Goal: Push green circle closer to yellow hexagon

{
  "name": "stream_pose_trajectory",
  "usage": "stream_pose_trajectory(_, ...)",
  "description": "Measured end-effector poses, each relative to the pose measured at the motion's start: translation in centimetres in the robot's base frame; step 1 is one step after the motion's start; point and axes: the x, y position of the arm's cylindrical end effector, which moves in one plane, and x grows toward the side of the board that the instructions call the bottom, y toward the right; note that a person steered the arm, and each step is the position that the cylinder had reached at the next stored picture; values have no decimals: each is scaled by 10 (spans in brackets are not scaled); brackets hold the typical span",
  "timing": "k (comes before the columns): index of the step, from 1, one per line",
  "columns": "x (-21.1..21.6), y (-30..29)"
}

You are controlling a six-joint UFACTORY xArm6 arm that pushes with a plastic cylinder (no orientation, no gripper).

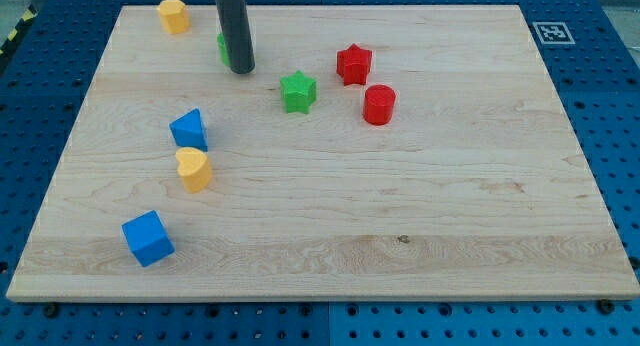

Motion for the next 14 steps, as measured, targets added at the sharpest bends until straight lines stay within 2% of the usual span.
stream_pose_trajectory(3, 1, 6)
stream_pose_trajectory(11, -66, 7)
stream_pose_trajectory(12, -66, 3)
stream_pose_trajectory(14, -57, -41)
